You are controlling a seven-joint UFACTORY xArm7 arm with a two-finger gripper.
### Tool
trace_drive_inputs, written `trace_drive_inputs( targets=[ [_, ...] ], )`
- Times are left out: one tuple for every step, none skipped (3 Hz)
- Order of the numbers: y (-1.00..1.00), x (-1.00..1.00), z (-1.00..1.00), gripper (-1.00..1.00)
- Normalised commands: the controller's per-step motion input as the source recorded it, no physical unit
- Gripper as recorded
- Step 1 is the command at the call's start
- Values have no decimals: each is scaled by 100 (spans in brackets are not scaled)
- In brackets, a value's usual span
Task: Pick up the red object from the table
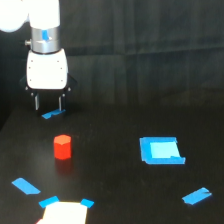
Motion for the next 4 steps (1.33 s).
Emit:
trace_drive_inputs(
  targets=[
    [-100,19,-49,100],
    [-100,17,-51,100],
    [-100,51,-30,4],
    [-100,36,23,47]
  ],
)
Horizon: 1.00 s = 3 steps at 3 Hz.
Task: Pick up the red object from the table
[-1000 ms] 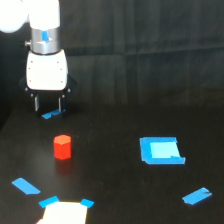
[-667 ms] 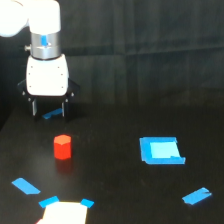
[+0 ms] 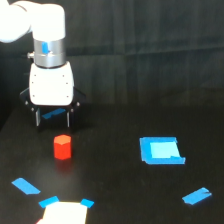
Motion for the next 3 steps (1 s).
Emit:
trace_drive_inputs(
  targets=[
    [-100,35,-5,100],
    [-97,37,-3,61],
    [-100,71,-6,59]
  ],
)
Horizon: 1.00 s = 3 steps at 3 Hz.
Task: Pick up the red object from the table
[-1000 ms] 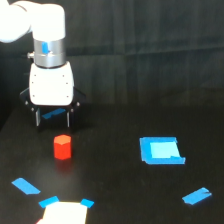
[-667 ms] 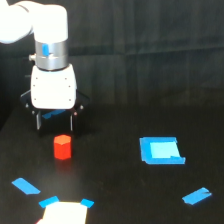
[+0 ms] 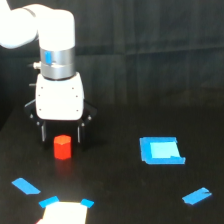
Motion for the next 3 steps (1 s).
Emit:
trace_drive_inputs(
  targets=[
    [-38,48,-41,-44],
    [26,7,-34,-100],
    [5,14,-24,-89]
  ],
)
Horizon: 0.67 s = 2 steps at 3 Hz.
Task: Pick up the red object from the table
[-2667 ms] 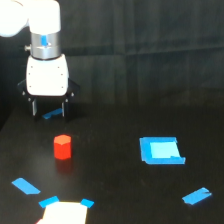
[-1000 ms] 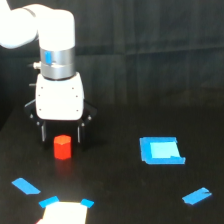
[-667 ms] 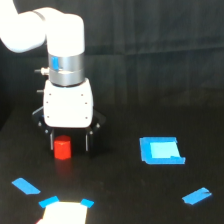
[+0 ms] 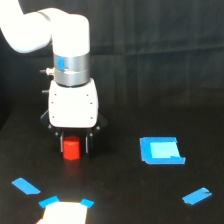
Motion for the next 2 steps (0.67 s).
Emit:
trace_drive_inputs(
  targets=[
    [-28,49,-21,-94],
    [-31,99,100,-100]
  ],
)
